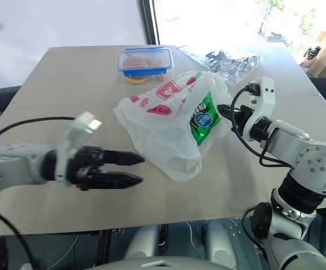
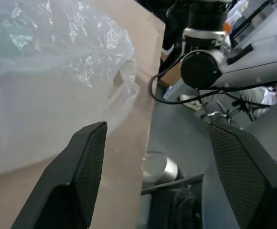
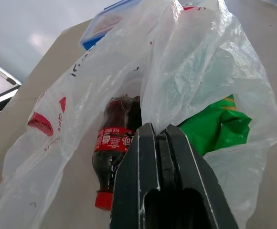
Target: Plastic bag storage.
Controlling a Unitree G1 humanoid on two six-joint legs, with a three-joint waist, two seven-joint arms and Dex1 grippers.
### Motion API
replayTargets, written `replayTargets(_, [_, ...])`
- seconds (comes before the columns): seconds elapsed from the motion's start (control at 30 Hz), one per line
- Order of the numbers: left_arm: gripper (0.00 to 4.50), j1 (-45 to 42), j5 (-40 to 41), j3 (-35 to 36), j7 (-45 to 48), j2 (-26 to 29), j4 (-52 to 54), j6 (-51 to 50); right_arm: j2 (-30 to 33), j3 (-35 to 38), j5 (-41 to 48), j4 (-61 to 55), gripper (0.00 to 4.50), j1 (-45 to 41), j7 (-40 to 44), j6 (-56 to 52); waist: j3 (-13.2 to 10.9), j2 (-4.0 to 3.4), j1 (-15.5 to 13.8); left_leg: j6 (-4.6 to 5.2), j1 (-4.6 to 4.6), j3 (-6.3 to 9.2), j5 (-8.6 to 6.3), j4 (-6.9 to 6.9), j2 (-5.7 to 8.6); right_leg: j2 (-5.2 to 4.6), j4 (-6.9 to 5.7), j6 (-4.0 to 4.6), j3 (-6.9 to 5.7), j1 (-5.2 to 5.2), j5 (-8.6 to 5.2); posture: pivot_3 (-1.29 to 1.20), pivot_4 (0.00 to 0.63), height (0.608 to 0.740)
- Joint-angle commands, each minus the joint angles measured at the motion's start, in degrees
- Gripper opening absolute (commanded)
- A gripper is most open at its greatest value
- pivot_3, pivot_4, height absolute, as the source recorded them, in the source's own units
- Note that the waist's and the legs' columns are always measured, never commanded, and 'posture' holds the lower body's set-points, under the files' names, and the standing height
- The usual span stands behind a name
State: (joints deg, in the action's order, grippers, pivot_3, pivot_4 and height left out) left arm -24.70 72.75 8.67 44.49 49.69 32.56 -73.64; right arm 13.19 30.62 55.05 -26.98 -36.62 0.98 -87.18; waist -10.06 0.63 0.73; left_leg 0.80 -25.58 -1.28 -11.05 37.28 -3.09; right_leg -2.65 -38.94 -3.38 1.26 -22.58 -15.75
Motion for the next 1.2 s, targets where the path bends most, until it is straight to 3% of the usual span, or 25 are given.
replayTargets(0.03, [3.47,-4.7,-7.9,-9.3,1.7,-1.6,-0.3,4.4,0.4,0.5,1.7,-2.2,0.0,-0.9,-0.5,0.6,0.0,0.0,0.0,0.0,-0.07,-0.01,0.0,0.0,0.01,0.0,0.01,-0.01,0.01,-0.07,0.0,0.0,0.15,0.74])
replayTargets(0.37, [3.47,-22.3,-36.1,-35.8,18.0,-6.2,-7.5,24.5,1.2,1.1,2.7,-4.0,0.0,-1.0,-2.4,0.7,0.0,0.0,-0.1,0.0,-0.16,-0.13,-0.01,-0.23,0.05,0.0,0.12,-0.02,0.11,-0.23,-0.01,0.0,0.15,0.74])
replayTargets(0.57, [3.47,-26.6,-52.4,-48.8,28.6,-7.1,-16.2,37.6,1.7,0.8,3.0,-4.2,0.0,-1.5,-3.4,1.1,0.0,-0.01,0.1,0.0,-0.15,-0.14,-0.01,-0.28,0.04,0.02,0.09,-0.02,0.15,-0.3,-0.01,0.0,0.15,0.74])
replayTargets(0.67, [3.47,-26.9,-59.1,-52.0,29.0,-11.2,-23.4,44.0,1.4,0.5,3.0,-4.3,0.0,-1.8,-4.0,1.4,0.0,-0.01,-0.1,0.0,-0.19,-0.15,-0.01,-0.29,0.04,0.03,0.09,-0.02,0.16,-0.33,-0.01,0.0,0.15,0.74])
replayTargets(0.73, [2.62,-26.5,-60.6,-51.6,30.0,-13.1,-26.0,46.0,1.4,0.3,3.1,-4.5,0.0,-1.8,-4.4,1.5,0.0,0.0,-0.1,0.01,-0.31,-0.13,-0.01,-0.22,0.04,0.02,0.09,-0.02,0.13,-0.36,-0.01,0.0,0.15,0.74])
replayTargets(0.8, [1.71,-24.6,-57.3,-48.5,32.2,-13.6,-25.2,45.1,1.4,0.5,3.4,-4.8,0.0,-1.8,-4.8,1.5,0.0,-0.01,0.0,0.01,-0.47,-0.14,-0.01,-0.18,0.03,0.02,0.07,-0.03,0.15,-0.52,-0.01,0.0,0.15,0.74])
replayTargets(0.83, [1.47,-23.3,-55.3,-46.4,32.7,-13.6,-24.5,44.6,1.5,0.6,3.5,-4.9,0.0,-1.8,-4.9,1.4,0.0,-0.01,0.1,0.01,-0.51,-0.13,-0.01,-0.18,0.03,0.02,0.08,-0.03,0.15,-0.56,-0.01,0.0,0.15,0.74])
replayTargets(0.93, [0.08,-18.7,-46.3,-36.0,32.5,-13.9,-21.5,42.1,2.6,1.3,3.8,-4.7,0.0,-1.9,-5.0,1.5,0.0,-0.01,0.2,0.01,-0.51,-0.14,-0.01,-0.21,-0.02,0.03,0.03,-0.02,0.18,-0.62,-0.01,0.0,0.15,0.74])
replayTargets(1.07, [0.08,-14.8,-27.8,-20.2,29.5,-13.1,-17.2,29.0,4.0,2.1,4.3,-3.2,0.0,-2.4,-4.6,2.2,0.0,-0.01,0.2,0.01,-0.63,-0.09,-0.01,-0.18,-0.04,0.04,0.02,-0.03,0.13,-0.7,-0.01,0.0,0.15,0.74])
replayTargets(1.2, [0.08,-16.4,2.1,0.1,10.4,-13.7,-22.1,14.6,5.4,4.1,5.3,2.2,0.0,-6.1,-3.7,6.0,0.0,0.01,0.3,0.01,-0.64,0.02,-0.01,-0.09,-0.05,0.01,-0.01,-0.05,0.13,-0.7,0.0,0.0,0.15,0.74])
